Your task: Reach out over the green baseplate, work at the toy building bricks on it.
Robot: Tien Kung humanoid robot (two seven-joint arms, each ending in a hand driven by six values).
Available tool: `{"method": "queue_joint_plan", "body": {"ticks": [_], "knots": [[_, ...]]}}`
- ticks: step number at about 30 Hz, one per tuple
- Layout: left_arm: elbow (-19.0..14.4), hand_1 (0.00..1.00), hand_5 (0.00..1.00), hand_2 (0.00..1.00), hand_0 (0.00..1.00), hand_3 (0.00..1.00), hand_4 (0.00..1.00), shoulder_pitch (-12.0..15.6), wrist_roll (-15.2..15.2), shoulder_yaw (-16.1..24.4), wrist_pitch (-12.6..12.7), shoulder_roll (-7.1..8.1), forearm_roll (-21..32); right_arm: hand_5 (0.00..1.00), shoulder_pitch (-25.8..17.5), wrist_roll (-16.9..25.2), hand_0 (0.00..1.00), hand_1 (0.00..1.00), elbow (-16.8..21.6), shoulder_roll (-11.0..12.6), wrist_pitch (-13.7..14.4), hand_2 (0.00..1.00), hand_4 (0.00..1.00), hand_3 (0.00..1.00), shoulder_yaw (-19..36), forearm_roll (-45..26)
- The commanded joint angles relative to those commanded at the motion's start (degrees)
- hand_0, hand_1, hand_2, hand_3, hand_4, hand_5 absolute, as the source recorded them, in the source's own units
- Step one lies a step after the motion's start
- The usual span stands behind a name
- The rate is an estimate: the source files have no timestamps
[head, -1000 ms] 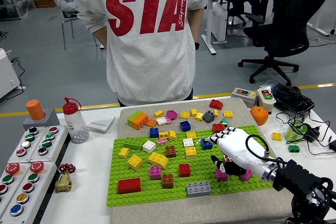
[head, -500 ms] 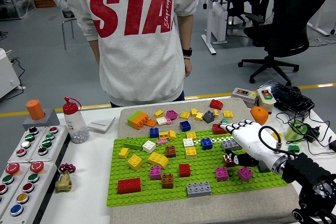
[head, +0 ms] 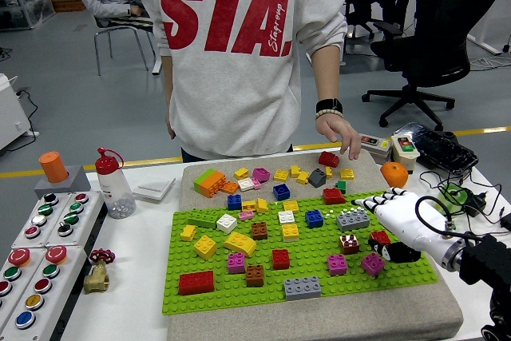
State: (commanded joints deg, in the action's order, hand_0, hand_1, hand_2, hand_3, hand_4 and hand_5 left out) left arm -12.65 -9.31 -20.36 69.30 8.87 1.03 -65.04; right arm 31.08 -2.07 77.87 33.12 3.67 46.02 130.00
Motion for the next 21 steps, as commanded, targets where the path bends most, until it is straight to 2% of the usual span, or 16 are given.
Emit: {"method": "queue_joint_plan", "body": {"ticks": [2, 3, 8, 9, 21], "knots": [[0.0, 0.616, 0.998, 0.620, 0.662, 0.481, 0.371, 0.0, 0.0, 0.0, 0.0, -0.01, -0.1, 0.273, 0.0, 0.3, 0.816, 0.799, 0.2, 0.6, 0.2, 0.853, 0.664, 0.872, -0.6, 0.0], [0.0, 0.617, 0.998, 0.620, 0.662, 0.482, 0.371, 0.0, -0.1, 0.0, 0.0, -0.01, 0.0, 0.218, 0.0, 0.6, 0.802, 0.796, -0.1, 0.9, 0.6, 0.846, 0.665, 0.866, -1.5, 0.0], [0.0, 0.617, 0.998, 0.620, 0.662, 0.482, 0.371, -0.1, -0.1, 0.0, 0.0, 0.00, 0.0, 0.218, 0.6, 1.0, 0.802, 0.796, -1.6, 1.6, 2.2, 0.846, 0.665, 0.866, -4.4, 0.0], [0.0, 0.617, 0.998, 0.620, 0.662, 0.483, 0.371, -0.1, -0.1, 0.0, 0.0, 0.01, 0.0, 0.119, 0.8, 1.1, 0.777, 0.783, -2.0, 1.6, 2.4, 0.822, 0.682, 0.830, -4.9, 0.0], [0.0, 0.618, 0.998, 0.620, 0.663, 0.483, 0.372, -0.4, -0.2, -0.1, -0.1, 0.09, -0.2, 0.108, 2.6, 1.9, 0.756, 0.765, -5.0, 1.1, 3.4, 0.792, 0.676, 0.786, -8.9, 0.0]]}}
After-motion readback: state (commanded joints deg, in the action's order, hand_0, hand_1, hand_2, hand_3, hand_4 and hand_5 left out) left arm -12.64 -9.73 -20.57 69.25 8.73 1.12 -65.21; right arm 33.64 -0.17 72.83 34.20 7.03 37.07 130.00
